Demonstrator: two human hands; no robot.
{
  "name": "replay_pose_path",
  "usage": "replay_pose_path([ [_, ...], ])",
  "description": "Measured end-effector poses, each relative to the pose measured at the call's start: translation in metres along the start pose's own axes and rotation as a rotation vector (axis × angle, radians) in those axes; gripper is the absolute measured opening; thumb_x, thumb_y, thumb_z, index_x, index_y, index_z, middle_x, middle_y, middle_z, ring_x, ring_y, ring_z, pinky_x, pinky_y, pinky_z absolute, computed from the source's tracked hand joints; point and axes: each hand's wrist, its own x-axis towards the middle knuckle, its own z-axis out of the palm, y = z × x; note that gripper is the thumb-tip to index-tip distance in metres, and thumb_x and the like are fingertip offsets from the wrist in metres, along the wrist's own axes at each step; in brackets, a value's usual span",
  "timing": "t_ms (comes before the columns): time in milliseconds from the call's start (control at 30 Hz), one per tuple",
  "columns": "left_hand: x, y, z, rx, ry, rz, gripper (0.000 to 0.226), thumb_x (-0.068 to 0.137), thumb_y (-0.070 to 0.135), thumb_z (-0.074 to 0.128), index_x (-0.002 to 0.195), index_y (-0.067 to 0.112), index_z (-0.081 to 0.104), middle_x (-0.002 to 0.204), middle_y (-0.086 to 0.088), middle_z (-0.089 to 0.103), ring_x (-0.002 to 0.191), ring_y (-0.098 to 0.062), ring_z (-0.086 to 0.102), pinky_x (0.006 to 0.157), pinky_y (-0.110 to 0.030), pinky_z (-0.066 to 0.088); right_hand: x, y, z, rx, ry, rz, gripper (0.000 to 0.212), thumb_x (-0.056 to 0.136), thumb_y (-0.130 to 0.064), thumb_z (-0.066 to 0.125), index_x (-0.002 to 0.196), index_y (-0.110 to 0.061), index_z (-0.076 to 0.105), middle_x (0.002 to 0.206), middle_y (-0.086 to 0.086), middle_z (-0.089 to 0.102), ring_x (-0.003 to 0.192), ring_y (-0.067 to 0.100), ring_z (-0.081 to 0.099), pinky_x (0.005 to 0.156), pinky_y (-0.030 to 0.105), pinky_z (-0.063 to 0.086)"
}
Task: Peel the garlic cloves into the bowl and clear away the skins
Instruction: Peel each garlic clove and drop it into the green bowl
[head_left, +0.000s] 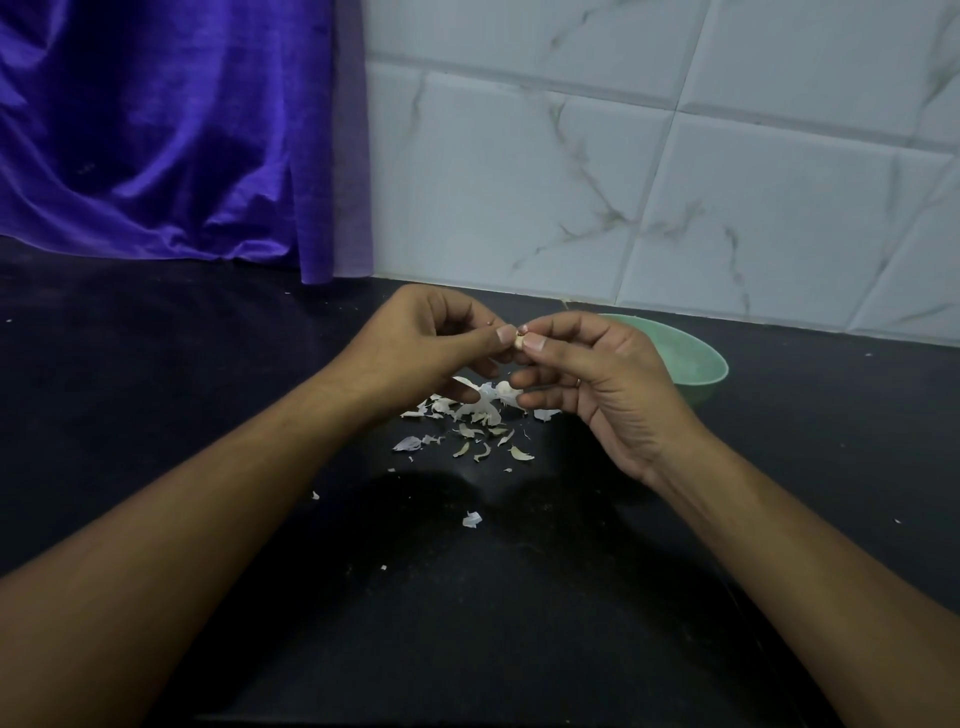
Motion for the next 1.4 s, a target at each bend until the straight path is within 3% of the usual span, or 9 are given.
replay_pose_path([
  [167,-0.001,0.001,0.000,0.035,-0.009,0.010,0.014,0.101,0.013,0.067,0.098,0.001,0.074,0.084,-0.006,0.077,0.083,-0.020,0.073,0.068,-0.036,0.062,0.000,0.000,0.000,0.002,0.010,-0.004,0.019,0.083,-0.009,0.075,0.101,-0.005,0.071,0.085,0.013,0.076,0.069,0.020,0.072,0.064,0.031,0.063],
  [333,-0.002,0.000,0.001,0.098,0.047,0.042,0.012,0.099,0.013,0.069,0.095,0.004,0.076,0.084,-0.009,0.077,0.085,-0.025,0.075,0.077,-0.049,0.063,0.001,0.002,0.000,0.007,0.010,-0.024,0.019,0.080,-0.009,0.077,0.097,-0.006,0.070,0.089,0.015,0.075,0.071,0.024,0.073,0.067,0.034,0.064],
  [600,-0.001,-0.003,0.002,0.223,0.116,0.122,0.009,0.091,0.027,0.075,0.089,0.019,0.078,0.080,-0.006,0.077,0.082,-0.030,0.076,0.074,-0.052,0.064,0.002,0.005,-0.001,0.006,0.021,-0.040,0.016,0.081,-0.003,0.077,0.095,-0.005,0.069,0.092,0.018,0.075,0.075,0.026,0.075,0.070,0.036,0.065],
  [767,-0.003,-0.002,0.005,0.479,0.162,0.251,0.009,0.094,0.022,0.070,0.086,0.023,0.074,0.072,0.010,0.071,0.065,-0.002,0.066,0.064,-0.031,0.056,0.002,0.007,-0.001,0.000,0.026,-0.041,0.014,0.083,0.000,0.077,0.093,-0.005,0.069,0.089,0.017,0.075,0.076,0.028,0.075,0.071,0.038,0.065],
  [933,-0.004,-0.001,0.007,0.570,0.142,0.240,0.009,0.095,0.024,0.065,0.088,0.022,0.069,0.072,0.011,0.069,0.065,-0.001,0.062,0.062,-0.024,0.048,0.002,0.009,0.001,0.016,0.023,-0.037,0.014,0.081,-0.001,0.077,0.092,-0.006,0.071,0.087,0.016,0.075,0.075,0.025,0.074,0.070,0.036,0.064],
  [1133,-0.004,-0.002,0.009,0.575,0.108,0.218,0.010,0.097,0.027,0.063,0.089,0.021,0.066,0.074,0.007,0.070,0.068,-0.009,0.064,0.067,-0.039,0.055,0.003,0.009,0.001,0.066,0.024,-0.025,0.018,0.072,-0.009,0.082,0.088,-0.009,0.075,0.086,0.013,0.071,0.073,0.021,0.068,0.066,0.032,0.061],
  [1267,-0.006,-0.002,0.010,0.406,0.072,0.158,0.020,0.092,0.040,0.059,0.089,0.021,0.066,0.075,0.004,0.073,0.077,-0.022,0.072,0.072,-0.050,0.060,0.004,0.010,0.000,0.002,0.025,-0.063,0.019,0.087,-0.004,0.075,0.104,-0.005,0.069,0.088,0.013,0.073,0.071,0.023,0.069,0.067,0.036,0.062],
  [1400,-0.006,-0.003,0.008,0.398,0.103,0.173,0.015,0.096,0.034,0.061,0.088,0.022,0.067,0.076,0.003,0.072,0.077,-0.026,0.072,0.070,-0.053,0.061,0.003,0.010,-0.002,-0.104,0.031,-0.104,0.015,0.095,-0.004,0.069,0.109,-0.001,0.071,0.095,0.021,0.075,0.074,0.026,0.072,0.070,0.038,0.062],
])
